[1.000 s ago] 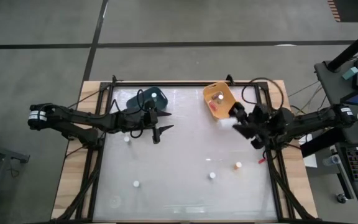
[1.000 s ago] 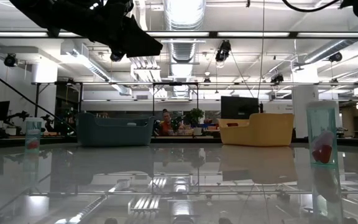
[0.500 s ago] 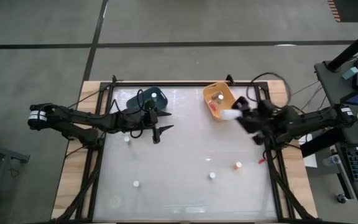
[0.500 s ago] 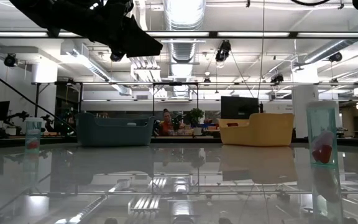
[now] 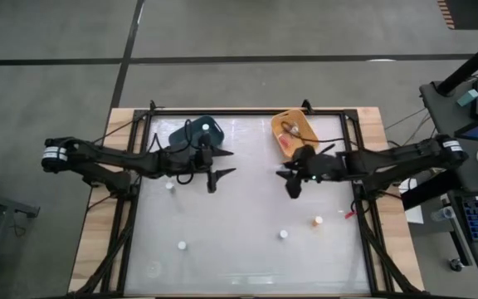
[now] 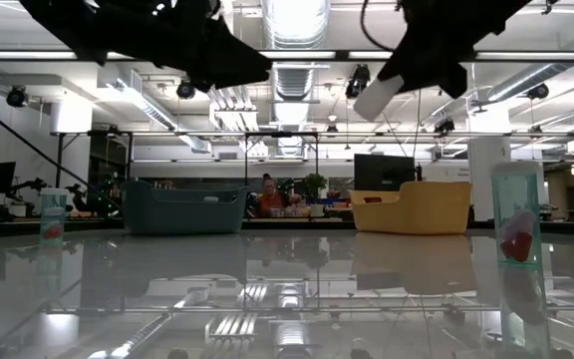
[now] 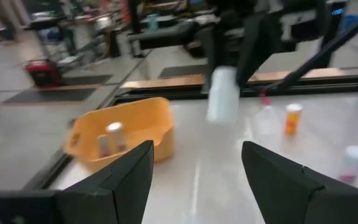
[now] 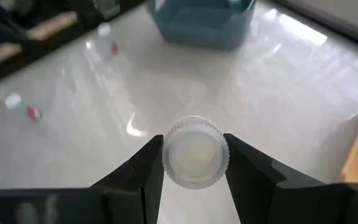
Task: Pick and place medicine bottles into bin by pill shape (circle, oval)
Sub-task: Put the transparent tablet bottle into the blue bin
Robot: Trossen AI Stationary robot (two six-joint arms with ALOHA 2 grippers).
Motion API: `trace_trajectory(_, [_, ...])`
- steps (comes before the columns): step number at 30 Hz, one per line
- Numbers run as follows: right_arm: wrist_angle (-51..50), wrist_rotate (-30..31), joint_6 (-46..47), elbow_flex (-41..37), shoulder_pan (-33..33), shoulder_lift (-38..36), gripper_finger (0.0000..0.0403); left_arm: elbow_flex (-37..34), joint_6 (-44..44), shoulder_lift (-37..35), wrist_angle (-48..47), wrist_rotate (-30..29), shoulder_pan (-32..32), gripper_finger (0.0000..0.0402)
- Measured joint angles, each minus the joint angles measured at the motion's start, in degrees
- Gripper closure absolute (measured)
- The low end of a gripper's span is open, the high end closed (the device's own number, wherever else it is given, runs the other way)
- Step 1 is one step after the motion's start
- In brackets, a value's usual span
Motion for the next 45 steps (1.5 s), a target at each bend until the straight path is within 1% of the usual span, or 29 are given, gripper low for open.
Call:
trace_trajectory(2, [0.1, -1.5, -0.3, 1.2, -0.1, 2.5, 0.0264, 0.1, -1.3, 2.4, 2.7, 2.7, 0.0, 0.0173])
trace_trajectory(7, [-1.9, -1.7, -2.7, 5.2, -0.4, 7.5, 0.0264, 2.3, -4.4, 9.8, 8.4, 7.8, 0.0, 0.0173])
trace_trajectory(12, [-3.9, -1.7, -5.4, 9.7, -0.4, 11.6, 0.0264, 4.9, -6.2, 17.0, 12.8, 8.7, 0.0, 0.0173])
trace_trajectory(15, [-4.8, -1.7, -7.1, 12.1, -0.4, 13.4, 0.0264, 7.2, -6.3, 20.3, 13.3, 10.4, 0.0, 0.0173])
trace_trajectory(19, [-7.0, -1.8, -8.6, 14.9, -0.4, 15.5, 0.0264, 9.9, -6.3, 23.2, 13.2, 10.6, 0.0, 0.0173])
trace_trajectory(24, [-7.1, -2.4, -11.0, 17.7, -0.4, 17.7, 0.0264, 11.9, -6.2, 25.6, 13.2, 10.8, 0.0, 0.0173])
trace_trajectory(29, [-7.0, -3.1, -12.4, 19.6, -0.4, 18.9, 0.0264, 12.0, -5.8, 25.6, 13.1, 10.9, -0.1, 0.0177])
trace_trajectory(32, [-7.1, -3.1, -12.8, 19.9, -0.4, 19.3, 0.0264, 12.0, -5.7, 25.5, 12.8, 10.9, -0.1, 0.0197])
trace_trajectory(36, [-7.2, -3.2, -12.9, 19.8, -0.3, 19.3, 0.0262, 12.0, -5.5, 25.5, 12.8, 10.9, -0.1, 0.0245])
trace_trajectory(39, [-7.0, -3.7, -12.9, 19.8, -0.4, 19.2, 0.0249, 12.0, -5.2, 25.5, 12.9, 11.1, -0.2, 0.0279])
trace_trajectory(45, [-7.6, -2.9, -13.6, 19.7, -0.4, 18.0, 0.0203, 12.1, -5.9, 25.5, 12.5, 10.9, -0.1, 0.0282])
